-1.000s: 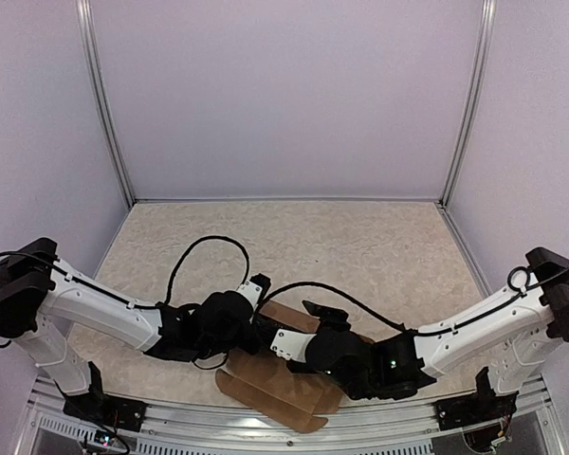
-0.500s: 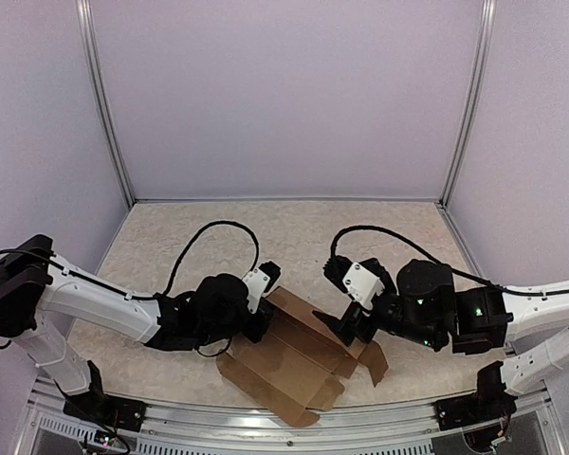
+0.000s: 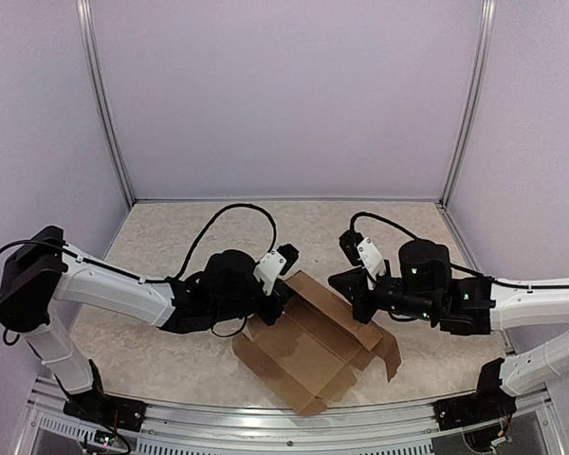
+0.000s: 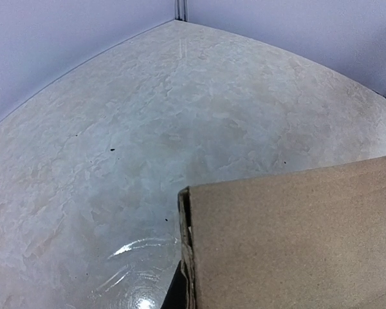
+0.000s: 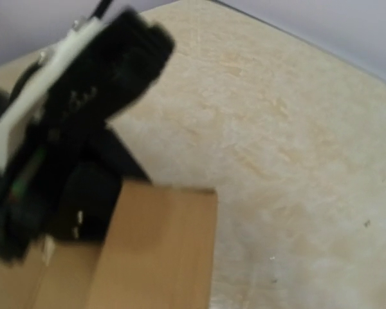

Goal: Fold the paper box

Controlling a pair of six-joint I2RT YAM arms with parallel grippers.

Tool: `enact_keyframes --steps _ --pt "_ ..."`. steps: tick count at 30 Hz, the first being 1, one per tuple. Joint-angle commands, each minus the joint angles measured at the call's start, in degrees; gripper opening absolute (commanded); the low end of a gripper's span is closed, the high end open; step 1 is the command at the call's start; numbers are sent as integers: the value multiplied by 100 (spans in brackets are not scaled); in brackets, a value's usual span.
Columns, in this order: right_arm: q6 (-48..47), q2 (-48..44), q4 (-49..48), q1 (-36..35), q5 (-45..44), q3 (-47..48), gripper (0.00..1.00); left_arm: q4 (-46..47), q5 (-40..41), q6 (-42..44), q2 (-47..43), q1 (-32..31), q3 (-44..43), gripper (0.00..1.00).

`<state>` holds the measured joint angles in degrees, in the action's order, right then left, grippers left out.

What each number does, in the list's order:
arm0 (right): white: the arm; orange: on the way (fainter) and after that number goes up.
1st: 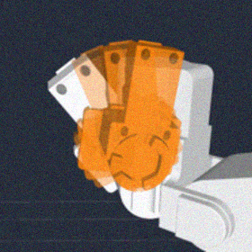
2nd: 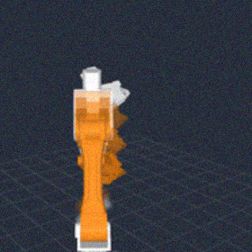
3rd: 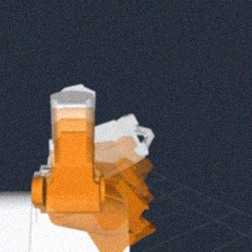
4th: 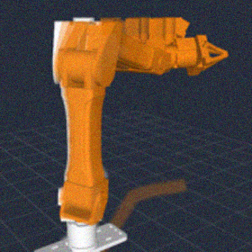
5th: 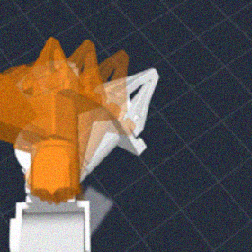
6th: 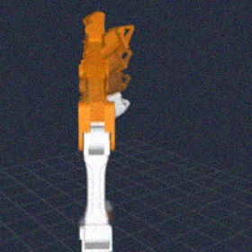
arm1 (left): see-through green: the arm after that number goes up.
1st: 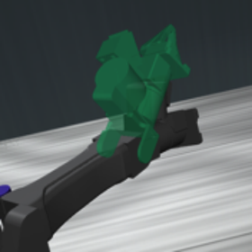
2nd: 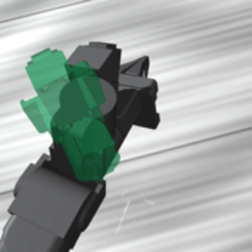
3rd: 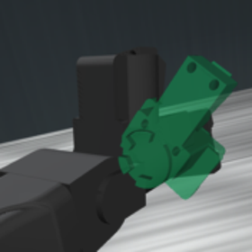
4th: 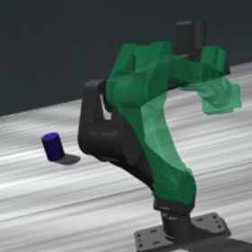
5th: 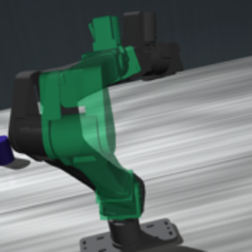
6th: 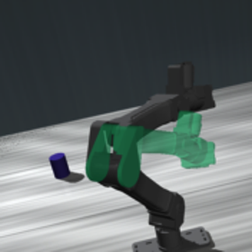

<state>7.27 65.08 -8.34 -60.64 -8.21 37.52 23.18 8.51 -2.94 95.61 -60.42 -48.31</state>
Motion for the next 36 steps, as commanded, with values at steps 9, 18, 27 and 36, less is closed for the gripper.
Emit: enact_keyframes --steps 9,18,27,36 --pt "680 975 -995 446 350 35 0 264 110 76 665 -74 -205 0" --pt "916 1723 -1489 466 440 243 0 373 510 29 869 -253 -176 1" --pt "1073 2271 -1750 465 624 457 0 878 685 -296 978 -342 150 5" --pt "1311 2718 -1914 463 892 613 0 1173 797 -417 1153 -435 263 7"
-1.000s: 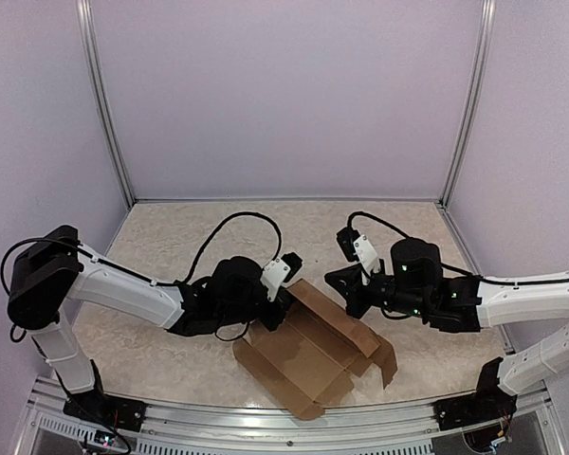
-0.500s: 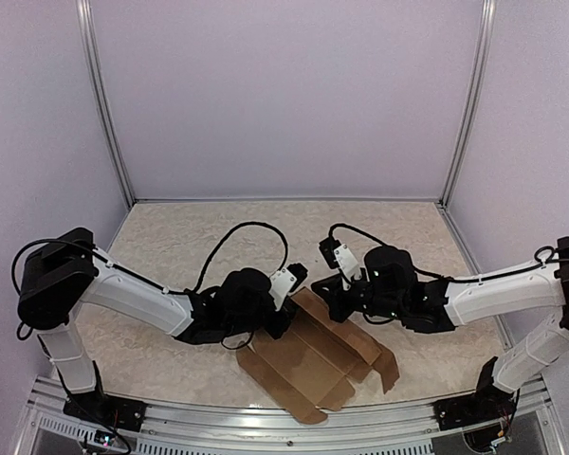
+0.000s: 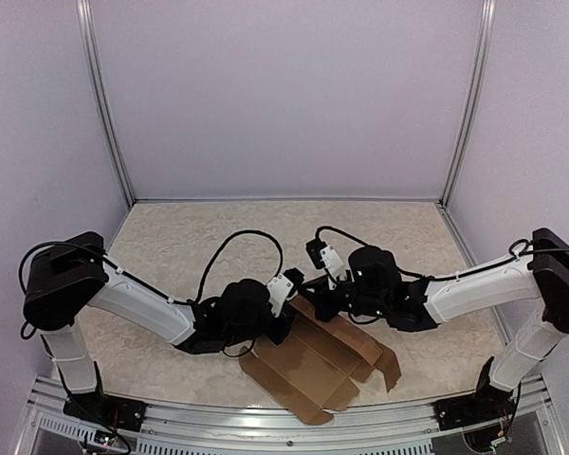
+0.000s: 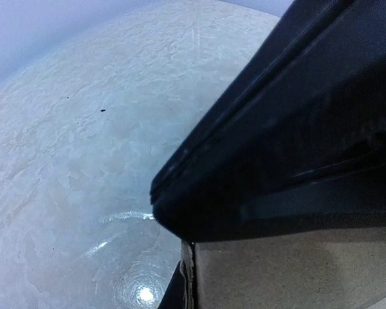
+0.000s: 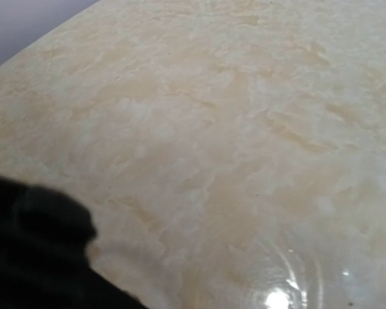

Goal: Fold the paper box

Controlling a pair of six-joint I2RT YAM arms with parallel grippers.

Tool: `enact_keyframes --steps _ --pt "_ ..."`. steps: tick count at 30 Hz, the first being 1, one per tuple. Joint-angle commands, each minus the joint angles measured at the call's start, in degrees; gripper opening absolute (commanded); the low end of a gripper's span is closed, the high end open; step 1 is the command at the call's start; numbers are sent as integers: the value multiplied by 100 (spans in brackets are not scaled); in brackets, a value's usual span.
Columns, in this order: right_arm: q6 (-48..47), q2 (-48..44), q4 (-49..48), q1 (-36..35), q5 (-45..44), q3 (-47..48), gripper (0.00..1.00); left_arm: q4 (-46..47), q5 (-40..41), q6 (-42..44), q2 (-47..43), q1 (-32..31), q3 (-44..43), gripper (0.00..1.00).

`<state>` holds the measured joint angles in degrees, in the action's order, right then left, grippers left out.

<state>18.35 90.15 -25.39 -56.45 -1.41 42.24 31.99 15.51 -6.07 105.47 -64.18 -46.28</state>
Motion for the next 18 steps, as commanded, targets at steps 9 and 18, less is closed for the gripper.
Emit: enact_keyframes --steps 9,18 --pt "495 614 -423 44 575 67 0 470 89 -300 266 -103 169 13" --pt "546 637 -422 37 440 -192 0 932 31 -522 258 -116 489 30"
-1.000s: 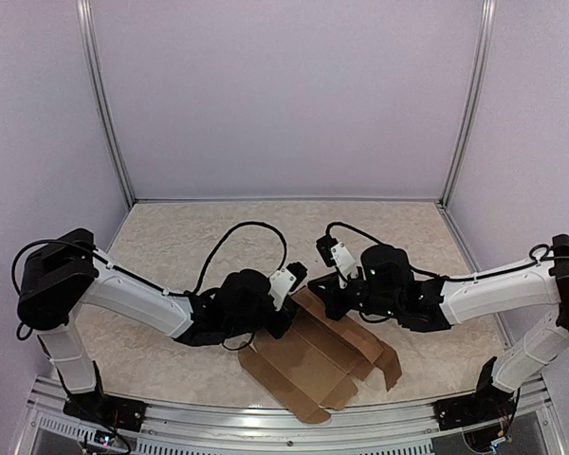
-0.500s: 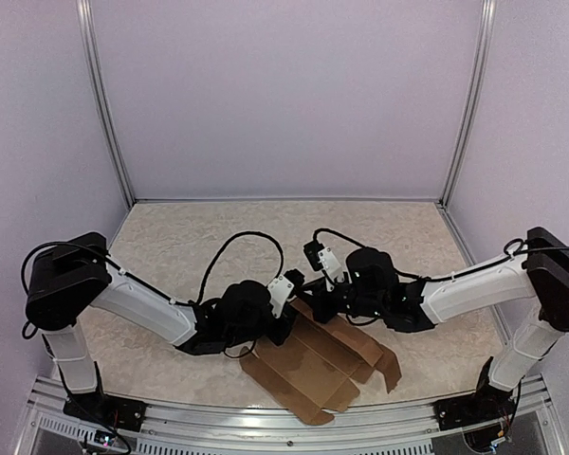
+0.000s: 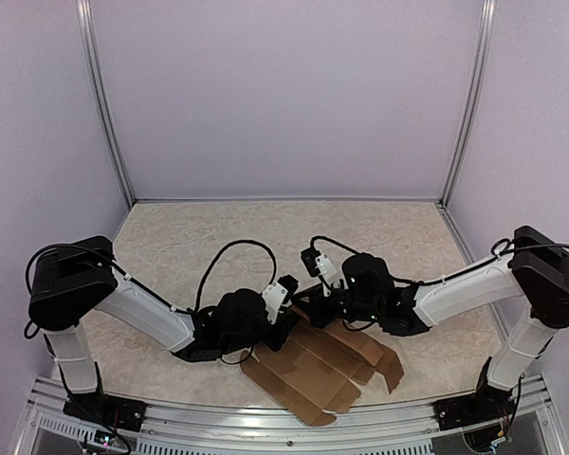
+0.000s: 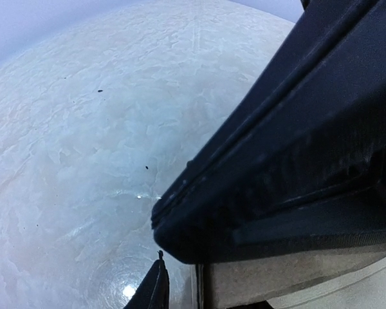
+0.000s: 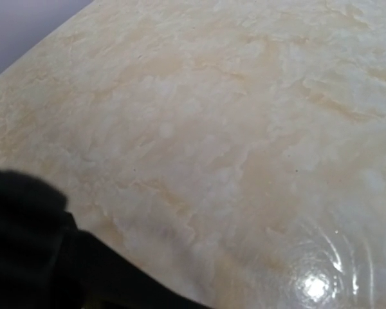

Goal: Fold the paper box

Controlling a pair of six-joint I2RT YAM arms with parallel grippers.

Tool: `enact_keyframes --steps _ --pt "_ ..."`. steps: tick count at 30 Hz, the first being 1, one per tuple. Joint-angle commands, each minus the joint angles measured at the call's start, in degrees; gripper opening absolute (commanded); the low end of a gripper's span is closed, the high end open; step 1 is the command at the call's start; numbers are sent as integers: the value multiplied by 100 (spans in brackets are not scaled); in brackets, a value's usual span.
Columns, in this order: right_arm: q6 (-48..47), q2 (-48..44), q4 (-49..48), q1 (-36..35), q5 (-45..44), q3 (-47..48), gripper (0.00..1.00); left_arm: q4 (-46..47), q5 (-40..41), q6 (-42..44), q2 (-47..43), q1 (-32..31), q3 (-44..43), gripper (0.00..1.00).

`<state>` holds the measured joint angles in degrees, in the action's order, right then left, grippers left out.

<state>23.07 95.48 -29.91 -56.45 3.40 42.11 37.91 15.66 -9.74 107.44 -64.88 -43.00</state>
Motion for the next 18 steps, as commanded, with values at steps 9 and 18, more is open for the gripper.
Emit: enact_keyframes --steps 9,18 --pt "116 113 -90 16 -62 -231 0 999 396 -286 273 -107 328 30" --pt "186 226 -243 -95 -268 -310 0 1923 701 -62 761 -253 388 26"
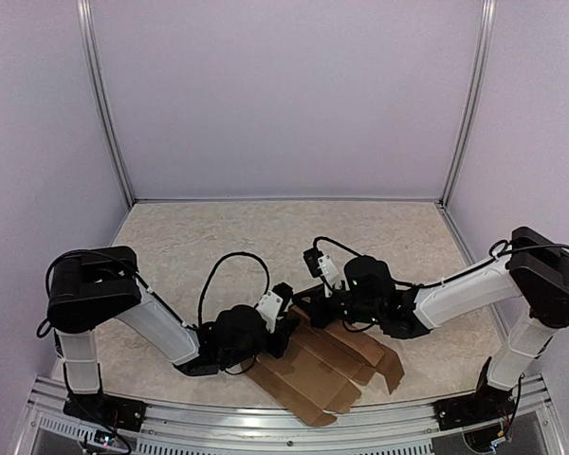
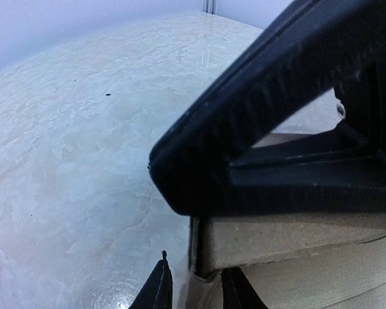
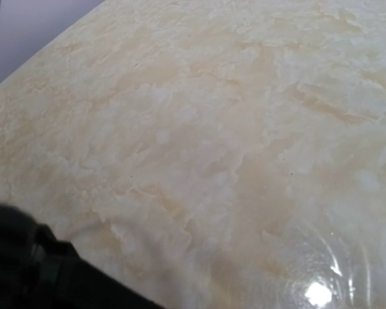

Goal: Fold the paper box

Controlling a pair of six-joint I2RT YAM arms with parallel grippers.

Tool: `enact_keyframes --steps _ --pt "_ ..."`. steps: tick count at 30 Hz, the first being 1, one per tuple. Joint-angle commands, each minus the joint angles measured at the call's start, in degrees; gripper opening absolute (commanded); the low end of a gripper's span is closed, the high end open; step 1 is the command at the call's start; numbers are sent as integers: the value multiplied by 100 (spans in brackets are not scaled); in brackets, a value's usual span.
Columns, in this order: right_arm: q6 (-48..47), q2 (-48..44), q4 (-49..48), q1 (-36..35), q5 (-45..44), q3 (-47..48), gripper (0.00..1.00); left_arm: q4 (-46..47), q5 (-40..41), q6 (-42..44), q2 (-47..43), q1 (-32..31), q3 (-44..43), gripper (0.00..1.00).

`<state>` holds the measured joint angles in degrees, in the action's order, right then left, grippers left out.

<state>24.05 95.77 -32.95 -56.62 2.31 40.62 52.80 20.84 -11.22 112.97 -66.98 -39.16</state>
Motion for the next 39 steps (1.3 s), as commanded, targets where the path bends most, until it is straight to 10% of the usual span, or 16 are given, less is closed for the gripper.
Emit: enact_keyframes --steps 1,15,26,39 --pt "98 217 42 -82 -160 -168 0 433 176 83 250 -43 -30 26" --pt "174 265 -69 -165 -173 -204 0 166 839 129 552 -43 -549 0" --pt "187 319 -87 -226 -187 -153 0 315 900 164 571 -48 -490 0" --pt "179 295 -37 -254 -187 -159 0 240 1470 269 644 -43 -701 29"
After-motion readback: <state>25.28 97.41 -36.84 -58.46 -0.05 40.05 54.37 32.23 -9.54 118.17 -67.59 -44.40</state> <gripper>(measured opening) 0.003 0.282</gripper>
